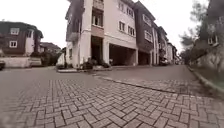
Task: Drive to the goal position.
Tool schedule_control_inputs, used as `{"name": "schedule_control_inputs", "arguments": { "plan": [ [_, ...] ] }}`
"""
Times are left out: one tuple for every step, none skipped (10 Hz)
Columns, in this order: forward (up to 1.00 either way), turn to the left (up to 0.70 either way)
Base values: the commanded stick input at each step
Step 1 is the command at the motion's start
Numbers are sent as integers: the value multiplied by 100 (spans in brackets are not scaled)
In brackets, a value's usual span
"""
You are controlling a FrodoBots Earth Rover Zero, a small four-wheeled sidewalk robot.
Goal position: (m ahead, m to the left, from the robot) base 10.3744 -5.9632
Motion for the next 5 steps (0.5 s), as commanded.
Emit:
{"name": "schedule_control_inputs", "arguments": {
  "plan": [
    [70,-35],
    [70,-35],
    [70,-35],
    [70,-35],
    [70,-35]
  ]
}}
